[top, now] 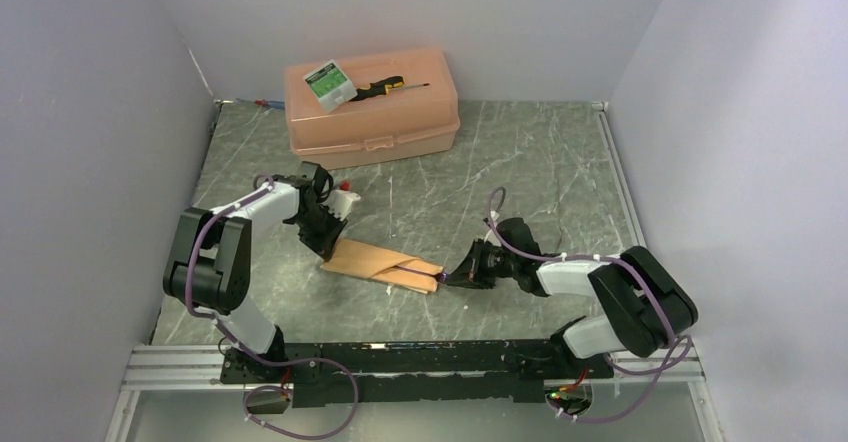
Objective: Fold the napkin into a case and place the utensils inside
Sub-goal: Insert the fork into the folded napkin, then pick up the fork from the corner of the board, then pass from the right arm to the left
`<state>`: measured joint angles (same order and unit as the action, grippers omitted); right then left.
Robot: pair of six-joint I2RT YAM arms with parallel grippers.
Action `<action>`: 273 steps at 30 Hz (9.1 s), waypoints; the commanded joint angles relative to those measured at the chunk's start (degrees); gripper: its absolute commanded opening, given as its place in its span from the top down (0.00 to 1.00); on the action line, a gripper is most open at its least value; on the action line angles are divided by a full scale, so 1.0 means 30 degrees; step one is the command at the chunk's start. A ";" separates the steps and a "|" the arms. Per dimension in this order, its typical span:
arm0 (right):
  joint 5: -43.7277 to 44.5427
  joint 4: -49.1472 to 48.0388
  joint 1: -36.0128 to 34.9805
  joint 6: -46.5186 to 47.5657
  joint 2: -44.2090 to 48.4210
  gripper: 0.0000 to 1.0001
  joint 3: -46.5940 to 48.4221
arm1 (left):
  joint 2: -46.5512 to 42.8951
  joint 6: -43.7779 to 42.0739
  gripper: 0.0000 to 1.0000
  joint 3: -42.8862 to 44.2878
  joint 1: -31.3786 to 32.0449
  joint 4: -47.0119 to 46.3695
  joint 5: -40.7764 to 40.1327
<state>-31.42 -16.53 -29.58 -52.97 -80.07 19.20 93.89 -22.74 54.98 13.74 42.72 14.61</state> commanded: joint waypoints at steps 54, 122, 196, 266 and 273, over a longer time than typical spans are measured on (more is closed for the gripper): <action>0.2702 0.5291 -0.1702 0.0372 0.1027 1.00 0.3636 | 0.0561 0.0095 0.89 0.0952 0.0050 0.0686 0.0217; 0.6892 1.2680 -0.4236 0.3731 -0.0325 0.73 0.9490 | 0.0476 0.0243 0.94 0.0683 -0.0183 0.0919 0.0447; 1.7046 1.1751 0.9802 0.6789 -0.3722 0.60 0.9450 | -0.0005 0.0346 0.06 1.0021 -0.3874 0.7297 0.3149; -0.8804 -0.1597 -0.4930 -0.5581 -0.4547 1.00 1.6720 | -1.8405 -2.7664 0.85 -0.6872 -0.0887 -1.3538 1.0746; -0.8750 -0.2147 -0.4577 -0.6107 -0.4385 0.68 1.5695 | -1.8146 -2.7860 0.97 -0.7164 -0.0888 -1.3370 0.9684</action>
<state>-56.25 -18.13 -43.99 -68.49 -94.35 67.66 38.87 -103.83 34.06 10.96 2.79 46.06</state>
